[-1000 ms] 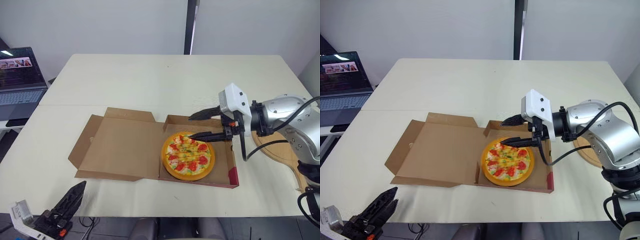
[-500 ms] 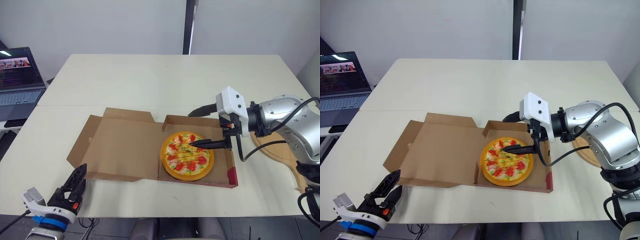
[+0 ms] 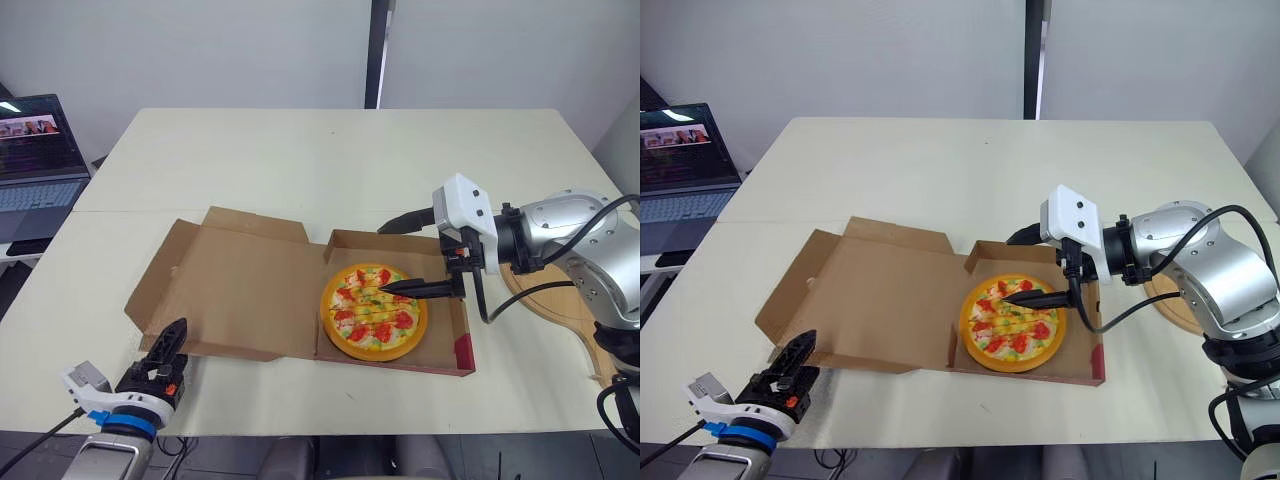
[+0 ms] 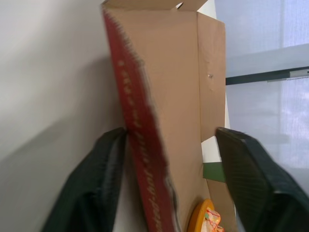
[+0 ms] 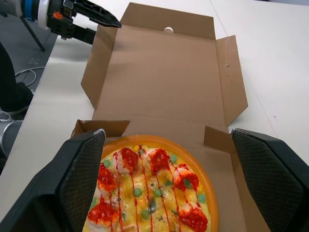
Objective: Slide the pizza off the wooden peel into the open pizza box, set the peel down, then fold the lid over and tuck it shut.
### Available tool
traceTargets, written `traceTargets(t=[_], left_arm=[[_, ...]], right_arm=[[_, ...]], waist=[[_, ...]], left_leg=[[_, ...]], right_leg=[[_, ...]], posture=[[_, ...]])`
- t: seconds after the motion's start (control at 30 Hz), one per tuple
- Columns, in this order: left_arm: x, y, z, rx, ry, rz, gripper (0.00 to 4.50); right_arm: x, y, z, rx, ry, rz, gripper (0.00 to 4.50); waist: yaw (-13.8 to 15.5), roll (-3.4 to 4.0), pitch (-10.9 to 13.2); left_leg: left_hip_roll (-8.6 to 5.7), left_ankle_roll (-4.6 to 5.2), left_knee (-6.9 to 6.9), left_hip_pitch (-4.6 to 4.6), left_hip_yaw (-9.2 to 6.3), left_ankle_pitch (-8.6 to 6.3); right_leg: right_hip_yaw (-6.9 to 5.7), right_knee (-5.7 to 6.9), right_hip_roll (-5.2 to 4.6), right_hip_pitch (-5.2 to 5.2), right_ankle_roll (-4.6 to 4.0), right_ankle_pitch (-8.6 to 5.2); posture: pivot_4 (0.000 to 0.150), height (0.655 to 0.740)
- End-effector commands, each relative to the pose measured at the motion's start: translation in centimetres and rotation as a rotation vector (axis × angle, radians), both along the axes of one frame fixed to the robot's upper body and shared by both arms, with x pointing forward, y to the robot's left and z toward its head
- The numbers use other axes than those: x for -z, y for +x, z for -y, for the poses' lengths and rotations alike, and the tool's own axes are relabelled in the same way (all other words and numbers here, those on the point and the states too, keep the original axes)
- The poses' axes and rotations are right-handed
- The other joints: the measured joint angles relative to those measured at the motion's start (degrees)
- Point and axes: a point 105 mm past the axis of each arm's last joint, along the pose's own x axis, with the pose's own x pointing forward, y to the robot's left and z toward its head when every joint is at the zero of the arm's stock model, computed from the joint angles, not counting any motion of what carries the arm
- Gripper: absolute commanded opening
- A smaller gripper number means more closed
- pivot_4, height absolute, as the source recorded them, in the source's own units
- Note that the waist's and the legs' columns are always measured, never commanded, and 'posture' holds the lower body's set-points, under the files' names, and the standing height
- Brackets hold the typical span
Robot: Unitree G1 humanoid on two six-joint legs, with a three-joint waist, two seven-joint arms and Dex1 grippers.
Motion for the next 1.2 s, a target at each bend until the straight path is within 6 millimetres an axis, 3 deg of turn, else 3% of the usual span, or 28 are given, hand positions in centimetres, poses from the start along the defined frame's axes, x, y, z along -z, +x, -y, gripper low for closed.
traceTargets(t=[0.03, 0.2, 0.23, 0.77, 1.17, 1.2], left_arm=[[-1.1, -0.1, 0.3, -0.011, 0.007, 0.025, 1.66], [-1.4, 0.1, 0.4, -0.024, 0.013, 0.021, 0.11], [-1.5, 0.1, 0.5, -0.025, 0.015, 0.021, 0.05], [-2.3, 0.9, 0.7, -0.033, 0.05, 0.038, 0.05], [-1.9, 0.7, -0.7, -0.049, 0.103, 0.067, 0.05], [-1.8, 0.7, -0.9, -0.051, 0.101, 0.067, 0.23]], right_arm=[[-0.8, -0.2, 0.1, -0.007, 0.001, 0.047, 4.5], [-0.7, -0.2, 0.0, -0.005, 0.004, 0.047, 4.5], [-0.7, -0.2, 0.0, -0.005, 0.005, 0.047, 4.5], [-0.6, 0.0, -0.1, -0.003, 0.006, 0.054, 4.5], [-0.5, -0.1, -0.1, -0.005, 0.006, 0.051, 4.5], [-0.5, -0.1, -0.2, -0.005, 0.006, 0.051, 4.5]], waist=[[0.02, 0.0, 0.0], [0.18, -0.01, 0.01], [0.2, -0.01, 0.01], [0.33, -0.02, 0.01], [0.29, -0.02, 0.01], [0.27, -0.02, 0.02]], left_leg=[[0.0, 0.0, 0.0, 0.0, 0.0, 0.0], [0.0, 0.0, 0.0, -0.01, 0.0, 0.0], [0.0, 0.0, 0.0, -0.01, 0.0, 0.0], [0.0, 0.0, 0.0, -0.01, 0.0, 0.0], [0.04, 0.0, -0.01, -0.01, 0.0, 0.0], [0.04, 0.0, -0.01, -0.01, 0.0, 0.0]], right_leg=[[0.0, 0.0, 0.0, 0.0, 0.0, 0.0], [0.0, 0.0, 0.02, 0.0, 0.0, 0.0], [0.0, 0.0, 0.02, 0.0, 0.0, 0.0], [-0.01, 0.0, 0.04, 0.0, -0.01, 0.0], [-0.01, -0.02, 0.11, 0.0, -0.02, -0.01], [0.0, -0.02, 0.11, 0.0, -0.02, -0.01]], posture=[[0.15, 0.74], [0.15, 0.74], [0.15, 0.74], [0.15, 0.74], [0.15, 0.74], [0.15, 0.74]])
